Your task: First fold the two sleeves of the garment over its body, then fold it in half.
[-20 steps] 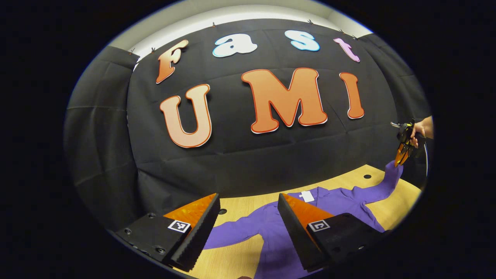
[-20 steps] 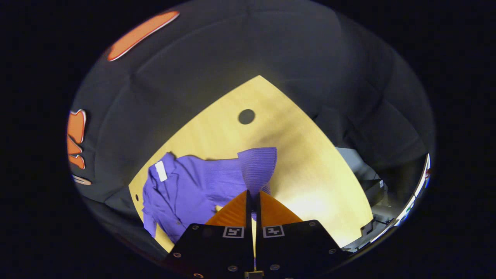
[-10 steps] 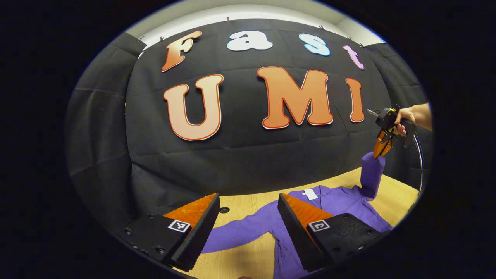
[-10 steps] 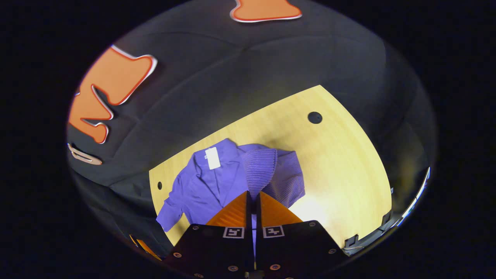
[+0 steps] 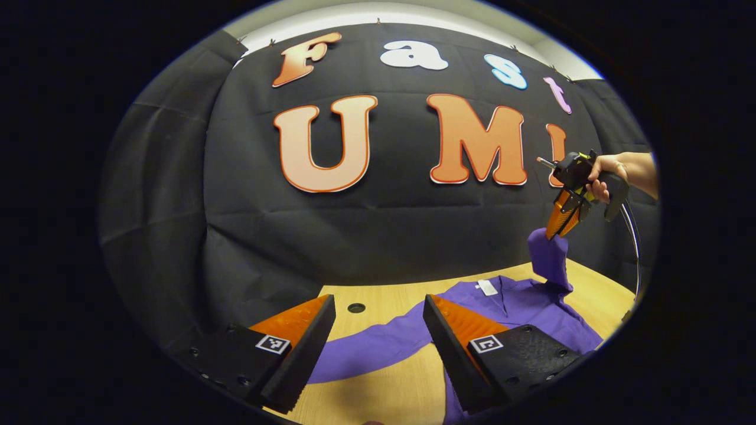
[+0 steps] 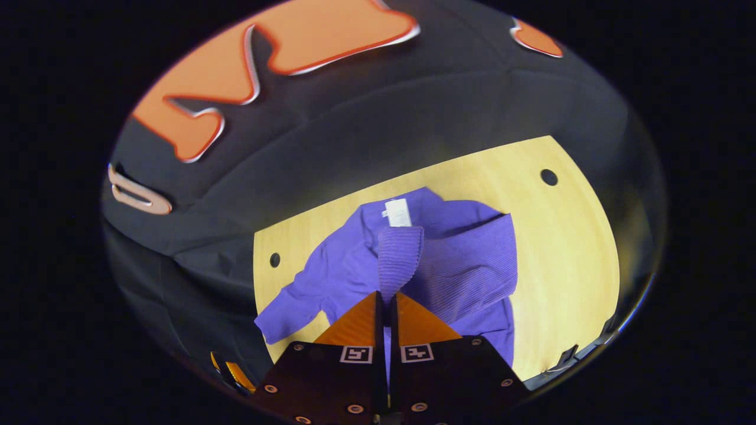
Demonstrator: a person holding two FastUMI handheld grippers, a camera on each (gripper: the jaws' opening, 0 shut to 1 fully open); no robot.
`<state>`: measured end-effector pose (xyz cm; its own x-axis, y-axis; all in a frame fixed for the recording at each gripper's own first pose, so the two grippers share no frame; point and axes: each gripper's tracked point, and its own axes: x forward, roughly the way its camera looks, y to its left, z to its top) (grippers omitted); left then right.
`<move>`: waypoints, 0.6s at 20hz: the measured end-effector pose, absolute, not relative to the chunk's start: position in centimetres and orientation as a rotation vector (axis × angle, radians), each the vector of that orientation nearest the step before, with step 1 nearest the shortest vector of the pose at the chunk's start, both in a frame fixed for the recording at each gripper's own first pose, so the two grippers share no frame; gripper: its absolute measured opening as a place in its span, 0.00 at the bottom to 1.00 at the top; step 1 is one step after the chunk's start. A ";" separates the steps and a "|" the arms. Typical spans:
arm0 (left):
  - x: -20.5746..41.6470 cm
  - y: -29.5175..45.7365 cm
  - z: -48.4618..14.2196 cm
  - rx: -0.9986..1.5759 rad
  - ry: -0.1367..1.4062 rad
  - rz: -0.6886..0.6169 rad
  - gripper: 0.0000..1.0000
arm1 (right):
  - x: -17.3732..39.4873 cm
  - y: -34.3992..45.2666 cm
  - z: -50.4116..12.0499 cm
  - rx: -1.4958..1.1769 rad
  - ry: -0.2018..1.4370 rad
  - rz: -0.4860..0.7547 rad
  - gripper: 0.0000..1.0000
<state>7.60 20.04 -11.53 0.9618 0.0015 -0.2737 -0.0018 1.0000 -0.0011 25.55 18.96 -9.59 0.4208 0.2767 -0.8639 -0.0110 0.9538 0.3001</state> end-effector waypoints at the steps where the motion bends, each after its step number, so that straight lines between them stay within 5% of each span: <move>1: 7.6 20.7 -12.0 0.000 0.280 0.005 0.95 | 25.4 20.9 -10.1 0.252 1.133 0.198 0.03; 10: 7.1 25.2 -16.0 -0.004 0.361 0.052 0.95 | 24.2 32.1 -18.3 0.179 1.224 0.272 0.04; 12: 7.0 26.0 -17.0 0.004 0.385 0.064 0.95 | 23.8 34.5 -18.9 0.217 1.246 0.318 0.12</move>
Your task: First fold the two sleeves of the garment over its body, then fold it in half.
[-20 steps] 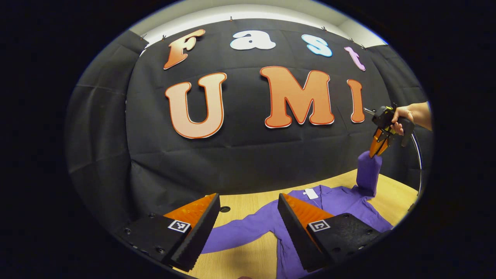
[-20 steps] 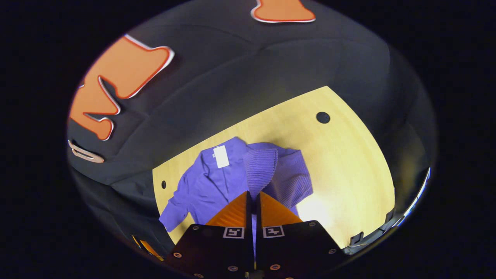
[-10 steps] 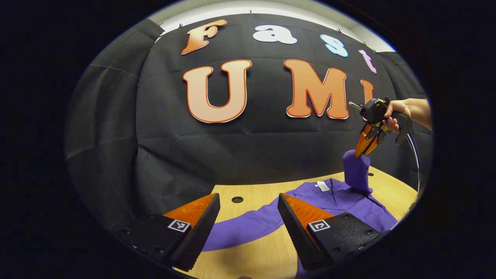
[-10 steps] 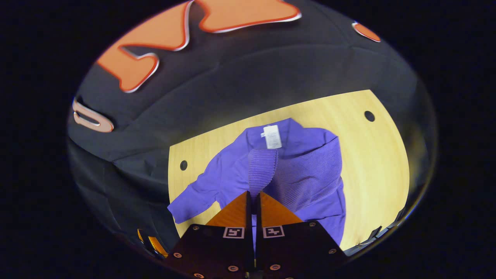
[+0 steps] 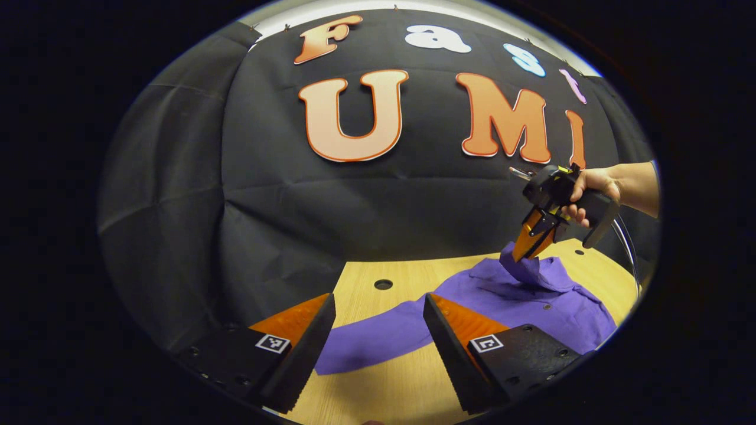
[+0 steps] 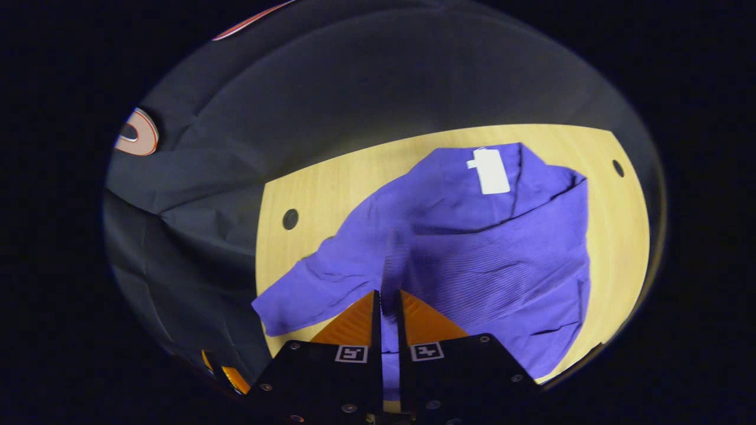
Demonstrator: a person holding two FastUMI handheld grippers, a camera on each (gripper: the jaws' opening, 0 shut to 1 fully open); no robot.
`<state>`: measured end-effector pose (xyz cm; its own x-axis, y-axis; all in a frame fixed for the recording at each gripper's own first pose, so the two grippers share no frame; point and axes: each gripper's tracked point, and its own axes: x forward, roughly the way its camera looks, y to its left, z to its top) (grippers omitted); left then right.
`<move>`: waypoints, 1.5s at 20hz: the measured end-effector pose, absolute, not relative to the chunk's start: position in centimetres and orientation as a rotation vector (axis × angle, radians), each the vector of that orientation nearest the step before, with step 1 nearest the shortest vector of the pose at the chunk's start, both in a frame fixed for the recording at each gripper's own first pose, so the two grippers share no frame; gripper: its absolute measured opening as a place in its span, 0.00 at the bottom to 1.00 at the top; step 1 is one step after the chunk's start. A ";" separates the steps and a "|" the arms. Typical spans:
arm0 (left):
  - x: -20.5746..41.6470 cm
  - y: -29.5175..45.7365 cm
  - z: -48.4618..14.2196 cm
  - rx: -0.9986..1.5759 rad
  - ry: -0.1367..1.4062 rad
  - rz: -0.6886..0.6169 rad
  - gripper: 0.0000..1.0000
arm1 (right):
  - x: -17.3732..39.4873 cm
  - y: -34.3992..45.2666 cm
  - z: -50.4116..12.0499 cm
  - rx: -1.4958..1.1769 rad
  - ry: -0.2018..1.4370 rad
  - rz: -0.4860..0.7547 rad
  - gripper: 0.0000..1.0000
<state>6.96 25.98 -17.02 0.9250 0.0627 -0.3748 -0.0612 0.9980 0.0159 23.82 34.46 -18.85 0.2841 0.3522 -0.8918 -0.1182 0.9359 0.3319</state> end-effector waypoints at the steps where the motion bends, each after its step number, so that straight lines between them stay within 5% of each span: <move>1: 6.9 26.2 -17.5 0.004 0.397 0.068 0.95 | 24.0 35.5 -18.9 0.235 1.248 0.336 0.15; 2: 7.1 26.6 -17.9 0.003 0.408 0.075 0.95 | 24.0 35.7 -18.9 0.239 1.246 0.345 0.30; 4: 7.5 27.3 -18.9 0.007 0.431 0.093 0.95 | 24.5 35.1 -18.5 0.225 1.227 0.338 0.42; 8: 8.9 29.3 -21.4 0.023 0.495 0.136 0.95 | 25.7 32.2 -16.3 0.197 1.156 0.326 0.51; 9: 9.3 29.8 -22.1 0.016 0.513 0.147 0.95 | 25.9 31.2 -15.4 0.187 1.129 0.319 0.42; 10: 9.8 30.2 -22.6 0.011 0.536 0.158 0.95 | 26.1 30.0 -14.4 0.178 1.100 0.315 0.59; 12: 10.5 31.2 -23.8 0.003 0.594 0.178 0.95 | 26.3 27.6 -12.4 0.153 1.034 0.300 0.60; 13: 10.8 31.6 -24.6 -0.003 0.622 0.185 0.95 | 26.2 26.5 -11.5 0.144 1.002 0.292 0.74; 14: 11.3 32.0 -25.1 -0.008 0.646 0.194 0.95 | 25.9 25.2 -10.4 0.136 0.970 0.284 0.70; 15: 11.7 32.0 -25.8 -0.018 0.674 0.198 0.95 | 25.6 23.9 -9.3 0.130 0.941 0.273 0.83; 18: 12.2 32.7 -28.1 -0.029 0.773 0.209 0.95 | 24.4 20.5 -6.0 0.125 0.840 0.234 0.95; 30: 10.0 34.8 -38.0 -0.276 1.240 0.283 0.97 | 20.3 11.8 1.6 0.089 0.612 0.179 0.96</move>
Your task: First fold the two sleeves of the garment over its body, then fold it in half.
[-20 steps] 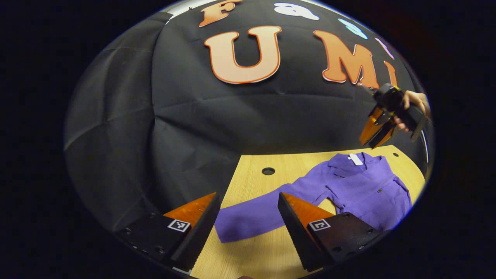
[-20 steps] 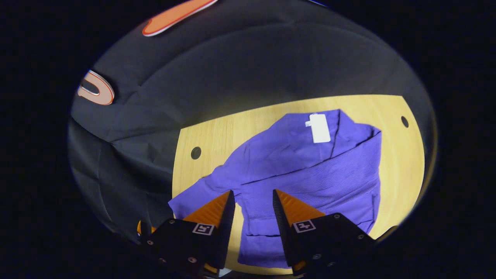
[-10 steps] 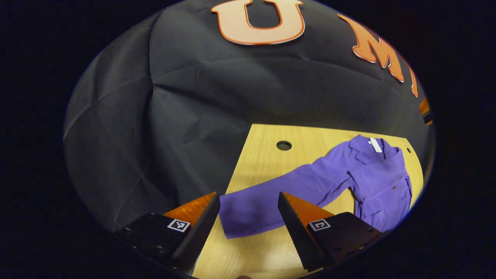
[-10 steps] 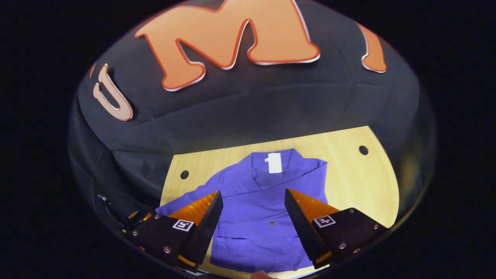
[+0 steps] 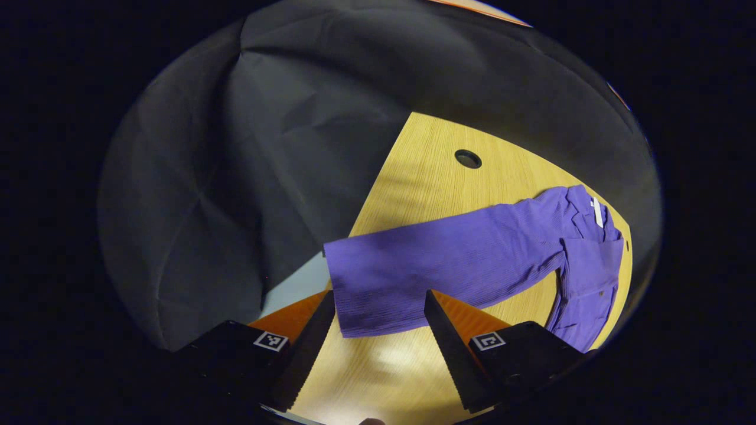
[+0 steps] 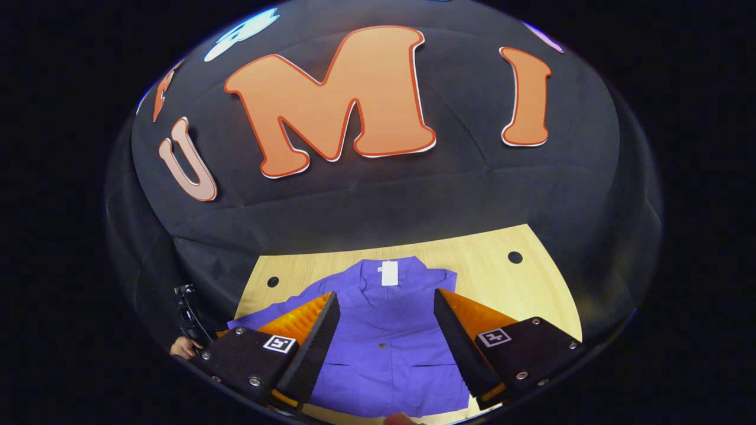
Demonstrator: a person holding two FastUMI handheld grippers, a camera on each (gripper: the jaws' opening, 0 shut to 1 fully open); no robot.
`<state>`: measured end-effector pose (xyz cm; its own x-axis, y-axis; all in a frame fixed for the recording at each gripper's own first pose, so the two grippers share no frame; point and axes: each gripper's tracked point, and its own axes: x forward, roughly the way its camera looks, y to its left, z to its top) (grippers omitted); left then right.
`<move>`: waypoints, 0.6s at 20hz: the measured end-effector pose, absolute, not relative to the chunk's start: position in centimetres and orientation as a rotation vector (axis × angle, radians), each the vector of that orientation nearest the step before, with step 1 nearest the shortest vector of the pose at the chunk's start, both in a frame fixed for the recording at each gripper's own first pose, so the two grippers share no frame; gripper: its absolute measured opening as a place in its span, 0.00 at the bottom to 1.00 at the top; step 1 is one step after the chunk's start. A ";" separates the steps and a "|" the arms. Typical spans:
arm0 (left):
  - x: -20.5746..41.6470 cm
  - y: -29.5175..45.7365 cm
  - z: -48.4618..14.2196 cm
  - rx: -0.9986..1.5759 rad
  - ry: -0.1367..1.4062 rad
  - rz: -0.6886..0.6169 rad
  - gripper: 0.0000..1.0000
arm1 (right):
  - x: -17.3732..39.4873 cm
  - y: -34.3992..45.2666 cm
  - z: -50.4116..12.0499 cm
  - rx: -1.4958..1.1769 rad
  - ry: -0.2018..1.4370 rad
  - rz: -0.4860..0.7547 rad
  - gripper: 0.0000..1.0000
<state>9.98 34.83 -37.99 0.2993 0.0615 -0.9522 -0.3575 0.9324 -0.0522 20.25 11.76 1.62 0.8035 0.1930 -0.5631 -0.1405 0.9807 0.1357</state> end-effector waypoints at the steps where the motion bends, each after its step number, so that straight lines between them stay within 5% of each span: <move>1: 10.1 34.9 -38.3 -0.296 1.264 0.279 0.98 | 20.0 11.5 2.0 0.086 0.605 0.185 0.96; 12: 10.3 36.9 -43.0 -0.306 1.470 0.305 0.96 | 18.2 8.5 4.7 0.065 0.534 0.147 0.96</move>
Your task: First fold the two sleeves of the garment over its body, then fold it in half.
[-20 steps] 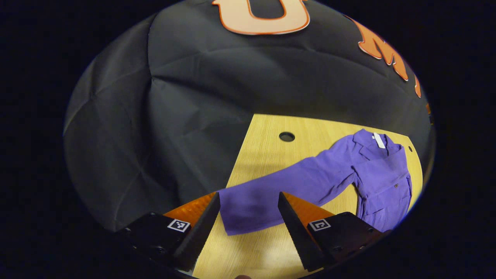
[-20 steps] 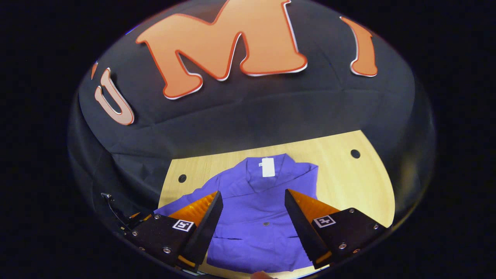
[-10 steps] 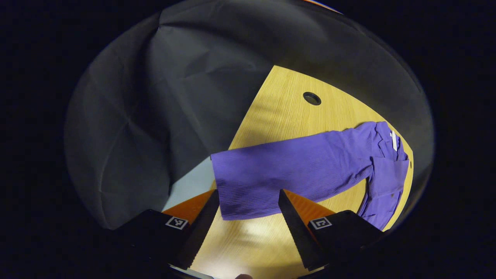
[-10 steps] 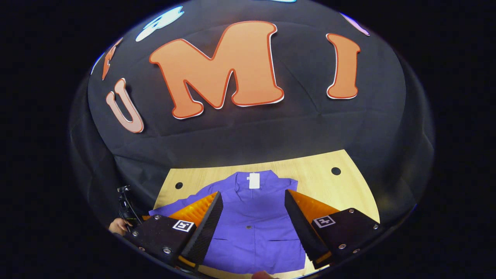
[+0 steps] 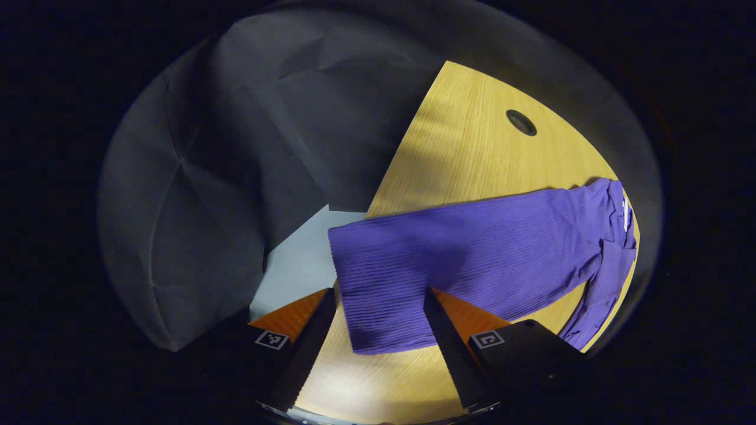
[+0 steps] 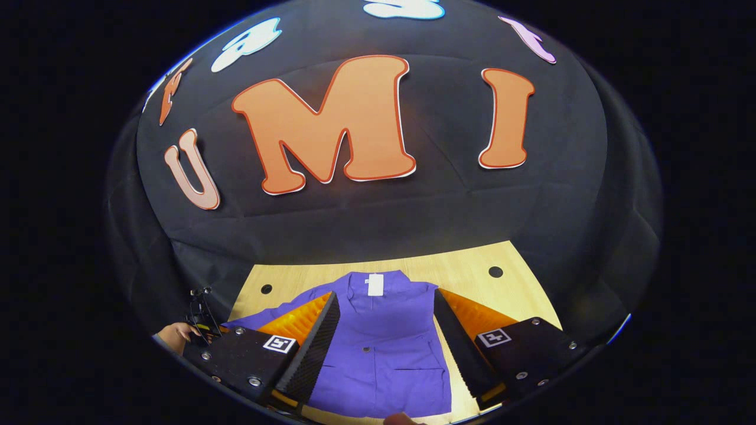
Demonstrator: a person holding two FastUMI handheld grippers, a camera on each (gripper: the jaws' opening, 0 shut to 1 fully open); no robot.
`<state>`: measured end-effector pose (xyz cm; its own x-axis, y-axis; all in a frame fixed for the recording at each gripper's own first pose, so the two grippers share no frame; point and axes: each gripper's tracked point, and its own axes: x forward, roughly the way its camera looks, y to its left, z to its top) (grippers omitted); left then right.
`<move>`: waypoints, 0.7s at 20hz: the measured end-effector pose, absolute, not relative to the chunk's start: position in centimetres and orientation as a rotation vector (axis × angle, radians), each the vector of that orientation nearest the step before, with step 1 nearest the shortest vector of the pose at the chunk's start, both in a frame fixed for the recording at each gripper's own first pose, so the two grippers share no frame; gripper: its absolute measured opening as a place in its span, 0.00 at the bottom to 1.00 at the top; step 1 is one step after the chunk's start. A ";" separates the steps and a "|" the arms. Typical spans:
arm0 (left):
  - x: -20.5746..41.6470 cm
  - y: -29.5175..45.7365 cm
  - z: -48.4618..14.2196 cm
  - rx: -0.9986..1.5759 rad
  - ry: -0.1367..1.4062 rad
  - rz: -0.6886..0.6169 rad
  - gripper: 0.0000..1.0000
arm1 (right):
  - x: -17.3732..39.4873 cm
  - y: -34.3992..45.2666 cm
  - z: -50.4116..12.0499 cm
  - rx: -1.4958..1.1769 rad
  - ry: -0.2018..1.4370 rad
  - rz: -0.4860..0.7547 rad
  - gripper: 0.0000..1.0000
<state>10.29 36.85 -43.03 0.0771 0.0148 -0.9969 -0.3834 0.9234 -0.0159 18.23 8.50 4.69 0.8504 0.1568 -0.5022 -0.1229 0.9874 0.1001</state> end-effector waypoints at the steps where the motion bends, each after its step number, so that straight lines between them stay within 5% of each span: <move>1: 10.2 36.9 -43.3 -0.302 1.484 0.311 0.95 | 18.3 8.5 4.6 0.065 0.530 0.142 0.96; 4: 10.3 36.3 -43.0 -0.299 1.510 0.293 0.87 | 17.8 8.3 4.5 0.071 0.531 0.137 0.96; 8: 11.2 34.2 -43.2 -0.331 1.518 0.274 0.40 | 17.2 7.8 4.2 0.085 0.528 0.129 0.96; 9: 11.1 33.8 -43.2 -0.339 1.520 0.274 0.19 | 16.9 7.5 4.2 0.091 0.530 0.127 0.96; 10: 11.0 33.4 -43.0 -0.358 1.526 0.267 0.12 | 16.8 7.2 4.2 0.098 0.530 0.128 0.96; 14: 11.8 32.2 -40.7 -0.384 1.476 0.242 0.08 | 16.6 5.1 4.3 0.116 0.524 0.121 0.96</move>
